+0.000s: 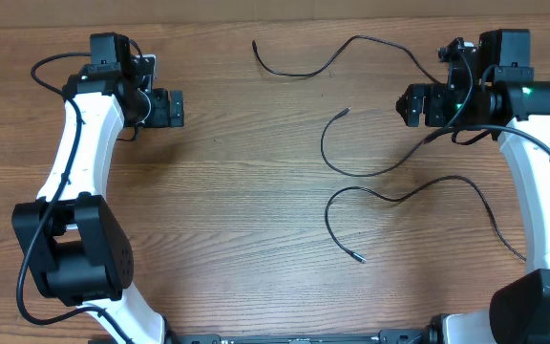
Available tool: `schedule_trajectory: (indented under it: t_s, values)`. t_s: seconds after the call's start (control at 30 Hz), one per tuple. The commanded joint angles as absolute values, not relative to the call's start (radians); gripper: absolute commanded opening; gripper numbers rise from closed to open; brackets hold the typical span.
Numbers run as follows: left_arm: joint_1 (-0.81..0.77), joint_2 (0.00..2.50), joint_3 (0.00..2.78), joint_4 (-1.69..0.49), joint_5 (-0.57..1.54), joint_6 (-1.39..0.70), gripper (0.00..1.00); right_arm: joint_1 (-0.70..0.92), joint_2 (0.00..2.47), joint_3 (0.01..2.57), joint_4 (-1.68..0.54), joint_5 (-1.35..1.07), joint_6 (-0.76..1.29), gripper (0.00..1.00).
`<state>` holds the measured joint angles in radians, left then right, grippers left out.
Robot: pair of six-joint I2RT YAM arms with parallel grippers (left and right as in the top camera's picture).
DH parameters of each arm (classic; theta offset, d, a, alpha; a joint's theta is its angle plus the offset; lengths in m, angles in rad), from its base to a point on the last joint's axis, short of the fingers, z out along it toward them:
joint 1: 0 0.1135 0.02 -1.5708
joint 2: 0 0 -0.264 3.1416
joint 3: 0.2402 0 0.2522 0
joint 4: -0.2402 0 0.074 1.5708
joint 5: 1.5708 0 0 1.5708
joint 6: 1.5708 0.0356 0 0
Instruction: Untangle cables
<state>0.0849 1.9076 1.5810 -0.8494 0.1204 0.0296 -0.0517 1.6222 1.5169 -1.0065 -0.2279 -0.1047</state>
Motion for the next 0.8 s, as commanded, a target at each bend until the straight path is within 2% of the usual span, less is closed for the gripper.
schedule_trajectory:
  t_s: [0.0,0.17,0.4,0.77]
  values:
    - [0.078,1.880,1.586,-0.868,0.125,0.044,0.99,-0.050,1.618,1.542,-1.002,-0.221,-0.106,1.00]
    - [0.065,1.776,1.586,-0.912,0.120,0.030,1.00,-0.050,1.618,1.542,-1.002,-0.221,-0.106,1.00]
    - [0.065,1.589,1.570,-0.862,0.101,0.039,1.00,-0.050,1.618,1.542,-1.002,-0.221,-0.106,1.00]
    - [-0.010,1.230,1.189,-0.475,0.106,0.091,1.00,-0.050,1.618,1.542,-1.002,-0.221,-0.106,1.00]
